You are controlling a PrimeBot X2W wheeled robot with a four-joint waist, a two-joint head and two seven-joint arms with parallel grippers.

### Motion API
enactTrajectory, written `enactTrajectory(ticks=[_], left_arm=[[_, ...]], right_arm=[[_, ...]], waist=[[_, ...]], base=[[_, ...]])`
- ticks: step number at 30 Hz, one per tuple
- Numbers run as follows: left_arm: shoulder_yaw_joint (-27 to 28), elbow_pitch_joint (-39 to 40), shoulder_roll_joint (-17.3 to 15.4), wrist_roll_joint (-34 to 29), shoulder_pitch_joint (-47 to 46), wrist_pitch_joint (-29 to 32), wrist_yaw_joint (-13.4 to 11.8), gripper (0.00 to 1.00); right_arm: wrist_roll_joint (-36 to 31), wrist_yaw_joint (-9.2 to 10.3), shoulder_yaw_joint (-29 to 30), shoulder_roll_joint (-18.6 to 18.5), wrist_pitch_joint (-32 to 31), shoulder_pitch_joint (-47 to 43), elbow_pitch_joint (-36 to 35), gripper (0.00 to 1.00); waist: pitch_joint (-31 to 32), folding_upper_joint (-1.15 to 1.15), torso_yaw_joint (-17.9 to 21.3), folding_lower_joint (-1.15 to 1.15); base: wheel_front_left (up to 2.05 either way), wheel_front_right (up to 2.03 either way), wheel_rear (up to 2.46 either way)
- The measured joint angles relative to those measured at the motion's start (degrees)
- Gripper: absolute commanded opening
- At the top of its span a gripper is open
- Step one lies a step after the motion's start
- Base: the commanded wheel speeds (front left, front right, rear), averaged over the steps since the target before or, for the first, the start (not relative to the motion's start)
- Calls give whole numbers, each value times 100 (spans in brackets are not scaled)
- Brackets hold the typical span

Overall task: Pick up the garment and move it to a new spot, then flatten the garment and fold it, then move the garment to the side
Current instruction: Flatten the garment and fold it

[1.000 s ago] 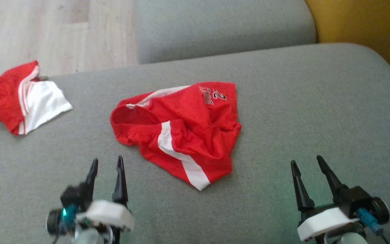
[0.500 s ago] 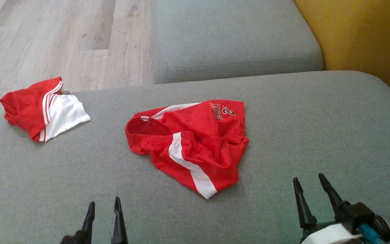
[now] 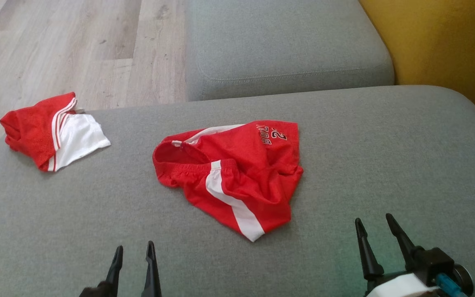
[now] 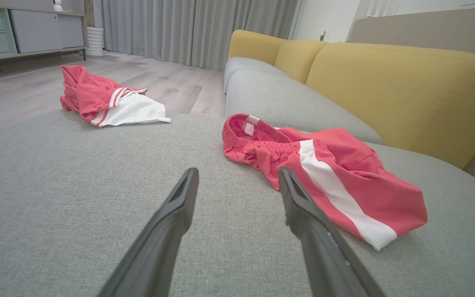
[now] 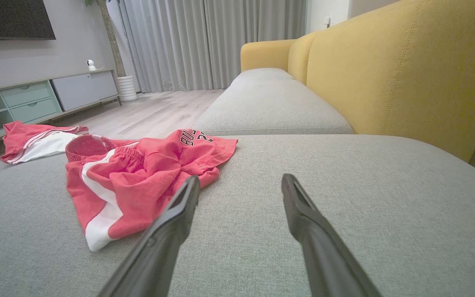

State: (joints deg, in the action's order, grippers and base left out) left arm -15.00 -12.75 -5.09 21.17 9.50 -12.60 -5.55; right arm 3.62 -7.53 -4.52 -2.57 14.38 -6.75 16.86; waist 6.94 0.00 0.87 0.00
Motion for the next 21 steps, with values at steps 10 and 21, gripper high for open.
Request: enactTrajectory(ticks=[10, 21], left_arm=[[-40, 0, -40, 0, 9, 100, -52, 100], [-107, 1, -129, -2, 1, 149, -98, 100]], right_arm=[[0, 0, 4, 0, 0, 1, 8, 100], [-1, 0, 13, 0, 0, 3, 8, 100]], waist=[[-35, 0, -14, 0], [-175, 0, -19, 0]], base=[[0, 0, 0], [0, 0, 0]])
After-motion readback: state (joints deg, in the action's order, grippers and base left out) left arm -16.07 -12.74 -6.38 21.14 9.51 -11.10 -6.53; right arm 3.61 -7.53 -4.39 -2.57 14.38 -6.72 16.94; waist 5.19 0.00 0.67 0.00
